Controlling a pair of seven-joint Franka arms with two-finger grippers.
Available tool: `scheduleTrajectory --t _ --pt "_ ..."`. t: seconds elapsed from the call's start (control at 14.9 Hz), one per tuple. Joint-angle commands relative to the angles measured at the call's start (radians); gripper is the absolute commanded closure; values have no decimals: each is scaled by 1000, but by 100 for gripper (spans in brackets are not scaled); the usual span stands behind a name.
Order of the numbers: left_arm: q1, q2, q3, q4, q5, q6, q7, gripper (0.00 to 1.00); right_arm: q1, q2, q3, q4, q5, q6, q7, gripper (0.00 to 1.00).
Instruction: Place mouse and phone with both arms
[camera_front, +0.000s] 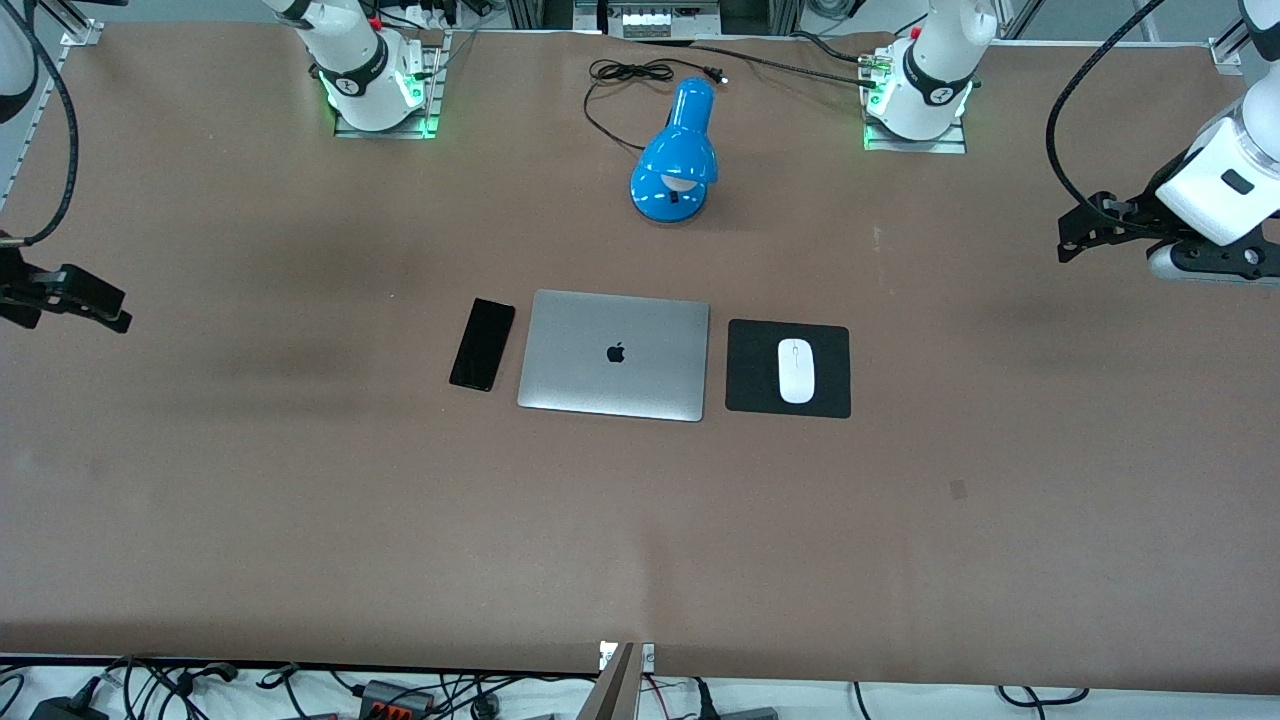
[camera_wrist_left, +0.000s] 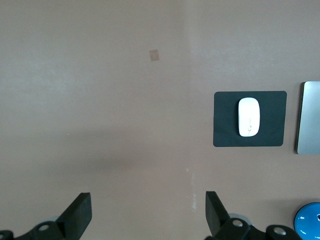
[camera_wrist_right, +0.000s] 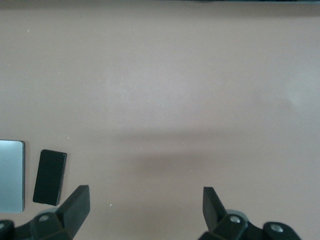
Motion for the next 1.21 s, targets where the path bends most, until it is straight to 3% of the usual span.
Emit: scheduleTrajectory --t 0.0,0.2,1.14 --pt "-6 15 4 33 12 -25 18 0 15 -141 -14 -212 0 90 -14 0" --pt "-6 15 4 33 14 -24 20 0 14 -178 -14 -256 0 75 -14 0" --pt "-7 15 4 33 14 -25 20 0 17 -187 -14 -210 9 13 -31 0"
